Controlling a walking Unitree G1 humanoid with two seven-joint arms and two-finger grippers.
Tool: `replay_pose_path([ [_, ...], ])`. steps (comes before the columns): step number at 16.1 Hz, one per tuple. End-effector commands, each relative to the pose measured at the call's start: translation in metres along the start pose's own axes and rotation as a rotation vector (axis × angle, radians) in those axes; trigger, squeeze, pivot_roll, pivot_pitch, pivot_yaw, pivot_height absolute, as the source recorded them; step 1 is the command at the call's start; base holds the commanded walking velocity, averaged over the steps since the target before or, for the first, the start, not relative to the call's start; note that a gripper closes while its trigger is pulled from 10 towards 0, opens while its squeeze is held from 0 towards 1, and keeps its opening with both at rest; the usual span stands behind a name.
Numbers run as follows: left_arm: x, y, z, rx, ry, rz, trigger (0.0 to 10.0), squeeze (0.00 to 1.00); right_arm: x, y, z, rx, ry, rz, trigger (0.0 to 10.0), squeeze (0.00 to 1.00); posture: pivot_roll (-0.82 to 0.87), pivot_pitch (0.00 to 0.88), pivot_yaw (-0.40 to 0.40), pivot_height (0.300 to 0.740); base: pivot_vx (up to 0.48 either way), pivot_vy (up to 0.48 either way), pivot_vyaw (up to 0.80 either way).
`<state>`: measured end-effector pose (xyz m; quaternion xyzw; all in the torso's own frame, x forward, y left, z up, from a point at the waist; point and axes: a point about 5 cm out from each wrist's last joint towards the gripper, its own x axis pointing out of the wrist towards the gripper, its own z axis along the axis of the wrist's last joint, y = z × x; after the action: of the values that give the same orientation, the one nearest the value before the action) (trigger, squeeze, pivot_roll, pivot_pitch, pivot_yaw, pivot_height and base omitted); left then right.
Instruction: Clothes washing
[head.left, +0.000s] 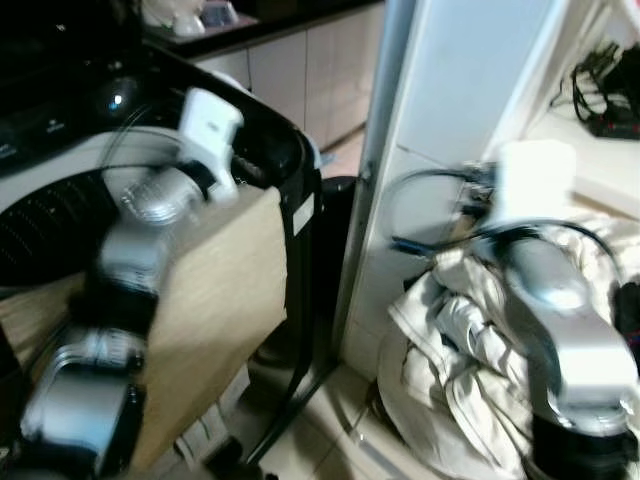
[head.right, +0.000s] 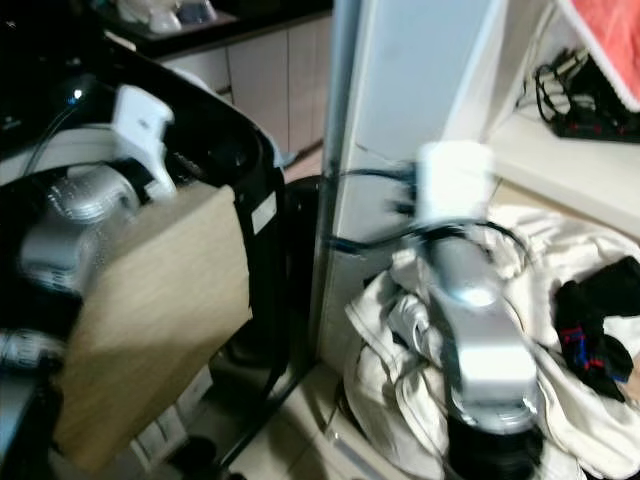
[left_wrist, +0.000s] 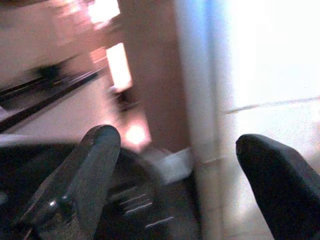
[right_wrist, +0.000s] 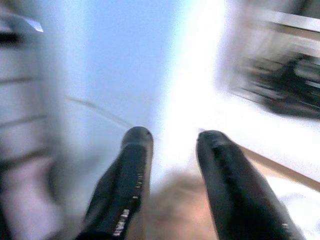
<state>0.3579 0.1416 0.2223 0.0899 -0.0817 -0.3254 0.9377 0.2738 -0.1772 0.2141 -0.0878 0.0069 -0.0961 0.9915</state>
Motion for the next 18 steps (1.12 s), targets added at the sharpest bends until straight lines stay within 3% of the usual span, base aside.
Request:
replay_pose_path([
  [1, 0.003, -0.016, 0.014, -0.007, -0.065, -0.094, 10.0, 0.00, -0.004, -0.018, 0.002, -0.009, -0.006, -0.130, 10.0, 1.00, -0.14, 0.000, 0.033, 0.740, 0.000, 0.000, 0.00],
  [3, -0.001, -0.049, 0.025, -0.060, -0.160, -0.280, 10.0, 0.00, -0.011, -0.048, -0.016, 0.013, 0.065, -0.367, 10.0, 1.00, -0.15, 0.000, 0.036, 0.740, 0.000, 0.000, 0.00],
  [7, -0.017, -0.079, 0.027, -0.175, -0.132, -0.484, 10.0, 0.00, -0.018, -0.078, -0.037, 0.047, 0.139, -0.528, 10.0, 1.00, -0.14, 0.000, 0.027, 0.740, 0.000, 0.000, 0.00],
  [10, -0.026, -0.086, 0.023, -0.180, -0.087, -0.560, 10.0, 0.00, -0.019, -0.086, -0.041, 0.084, 0.144, -0.525, 10.0, 1.00, -0.14, 0.000, 0.024, 0.740, 0.000, 0.000, 0.00],
  [12, -0.032, -0.090, 0.022, -0.188, -0.062, -0.597, 10.0, 0.00, -0.016, -0.079, -0.046, 0.195, 0.125, -0.417, 10.0, 1.00, -0.13, 0.000, 0.021, 0.740, 0.000, 0.000, 0.00],
  [15, -0.037, -0.094, 0.023, -0.204, -0.040, -0.627, 10.0, 0.00, -0.020, -0.082, -0.056, 0.213, 0.155, -0.427, 10.0, 1.00, -0.12, 0.000, 0.016, 0.740, 0.000, 0.000, 0.00],
  [18, -0.042, -0.096, 0.022, -0.220, -0.018, -0.646, 10.0, 0.00, -0.031, -0.075, -0.054, 0.213, 0.120, -0.414, 10.0, 1.00, -0.12, 0.000, 0.014, 0.740, 0.000, 0.000, 0.00],
])
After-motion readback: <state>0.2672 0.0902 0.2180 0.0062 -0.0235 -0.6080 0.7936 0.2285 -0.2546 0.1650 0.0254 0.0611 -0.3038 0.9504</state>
